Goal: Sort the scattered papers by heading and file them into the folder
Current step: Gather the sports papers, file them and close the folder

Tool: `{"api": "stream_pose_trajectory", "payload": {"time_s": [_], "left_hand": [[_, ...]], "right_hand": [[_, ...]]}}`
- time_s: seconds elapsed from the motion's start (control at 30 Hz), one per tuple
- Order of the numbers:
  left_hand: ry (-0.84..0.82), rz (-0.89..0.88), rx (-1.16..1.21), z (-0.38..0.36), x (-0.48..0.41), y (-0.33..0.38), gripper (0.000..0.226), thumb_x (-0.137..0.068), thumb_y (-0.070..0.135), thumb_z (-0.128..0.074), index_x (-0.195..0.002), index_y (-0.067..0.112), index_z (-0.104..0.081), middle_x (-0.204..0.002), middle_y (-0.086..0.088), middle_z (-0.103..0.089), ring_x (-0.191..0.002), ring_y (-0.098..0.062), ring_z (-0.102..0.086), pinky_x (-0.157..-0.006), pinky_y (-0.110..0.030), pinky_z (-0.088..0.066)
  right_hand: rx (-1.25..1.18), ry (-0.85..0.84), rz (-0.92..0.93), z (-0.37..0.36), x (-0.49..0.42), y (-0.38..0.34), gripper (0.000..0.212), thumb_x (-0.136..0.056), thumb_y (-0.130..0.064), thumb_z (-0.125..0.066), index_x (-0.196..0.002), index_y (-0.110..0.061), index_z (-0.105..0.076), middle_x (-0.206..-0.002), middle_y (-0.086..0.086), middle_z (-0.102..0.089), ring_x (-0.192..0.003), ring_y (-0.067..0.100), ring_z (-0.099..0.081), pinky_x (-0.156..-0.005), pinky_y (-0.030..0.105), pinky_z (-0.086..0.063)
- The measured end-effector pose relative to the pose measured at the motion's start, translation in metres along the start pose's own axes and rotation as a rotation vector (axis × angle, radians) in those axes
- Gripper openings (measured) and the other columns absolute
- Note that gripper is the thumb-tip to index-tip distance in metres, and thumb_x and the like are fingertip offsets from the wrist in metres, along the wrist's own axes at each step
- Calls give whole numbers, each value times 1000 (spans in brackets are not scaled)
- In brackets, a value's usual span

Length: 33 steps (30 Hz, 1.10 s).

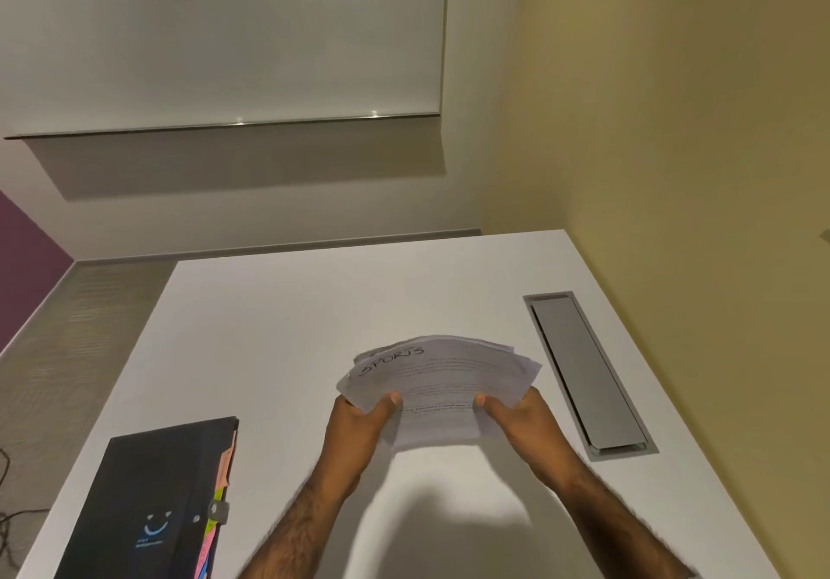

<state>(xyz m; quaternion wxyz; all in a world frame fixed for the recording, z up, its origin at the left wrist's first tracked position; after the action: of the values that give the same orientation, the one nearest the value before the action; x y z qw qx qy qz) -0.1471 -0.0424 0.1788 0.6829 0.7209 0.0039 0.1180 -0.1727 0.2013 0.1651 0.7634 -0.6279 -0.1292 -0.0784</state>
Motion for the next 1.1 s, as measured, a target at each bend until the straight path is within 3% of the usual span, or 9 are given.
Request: {"api": "stream_pose_trajectory", "payload": {"time_s": [0.13,0.27,0.37,0.5,0.63,0.7,0.87,1.0,1.1], "left_hand": [[-46,47,9,-2,3,-21,41,-85,13,-77,-123,23,-66,-115,5,-76,-106,-11,-72,-83,-24,-58],[-62,102,-39,-2,5,-42,28,-87,10,-77,-114,17,-73,-108,1,-78,-102,-18,-73,-79,-22,-57],[-49,123,-138,-7,6,-57,16,-92,7,-71,-101,19,-78,-99,1,-79,-99,-25,-73,-78,-24,-57],[-23,97,-231,-13,9,-58,20,-95,10,-66,-102,25,-77,-98,9,-79,-95,-11,-74,-91,-36,-59],[78,-23,-220,-8,7,-27,16,-97,15,-65,-91,24,-77,-90,6,-79,-87,-15,-75,-78,-33,-59],[119,-89,-179,-8,10,-4,19,-98,14,-64,-94,27,-76,-93,9,-79,-89,-9,-74,-78,-24,-57],[182,-195,-160,-14,17,24,17,-100,16,-61,-105,26,-74,-99,15,-77,-94,0,-71,-80,-16,-54],[170,-95,-177,-12,17,-16,24,-95,16,-68,-116,28,-69,-109,18,-73,-103,2,-67,-84,-12,-52],[110,10,-266,-10,18,-54,33,-92,23,-69,-123,33,-65,-118,21,-70,-110,3,-65,-91,-20,-52]], "right_hand": [[-4,7,-25,3,-2,22,30,-96,-13,-68,-117,-33,-65,-108,-12,-73,-97,1,-70,-76,16,-55],[-13,-22,-56,2,0,46,45,-93,-1,-63,-127,-31,-64,-123,-10,-70,-113,7,-66,-94,26,-55],[59,23,-71,0,6,58,47,-93,5,-54,-112,-35,-69,-106,-16,-76,-104,5,-71,-84,15,-53],[99,99,-113,-5,10,68,29,-99,-4,-51,-99,-27,-69,-93,-3,-74,-94,21,-73,-71,23,-56],[72,200,10,5,10,37,20,-102,-9,-54,-108,-23,-67,-97,-12,-72,-89,-1,-67,-69,7,-51],[49,230,63,8,9,21,18,-102,-12,-56,-112,-21,-68,-101,-13,-73,-89,-5,-68,-78,10,-52],[-59,218,134,0,8,-3,21,-102,-14,-57,-115,-26,-69,-105,-15,-74,-92,-9,-68,-74,6,-51],[-59,131,122,-13,8,11,34,-97,-7,-63,-121,-31,-67,-117,-12,-72,-104,-2,-68,-85,15,-54],[-50,102,88,-17,12,30,49,-93,6,-61,-122,-33,-61,-118,-11,-69,-106,0,-66,-84,14,-54]]}}
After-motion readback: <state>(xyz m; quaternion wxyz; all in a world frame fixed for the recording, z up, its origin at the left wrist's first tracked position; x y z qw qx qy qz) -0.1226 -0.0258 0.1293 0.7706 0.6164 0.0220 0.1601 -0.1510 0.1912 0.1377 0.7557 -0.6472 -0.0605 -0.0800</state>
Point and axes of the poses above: each hand's wrist, its own x-axis away from the middle knuckle, its own z-axis out of the back of the hand, y = z × x, the point moved 10 cm from there along -x, towards the middle knuckle
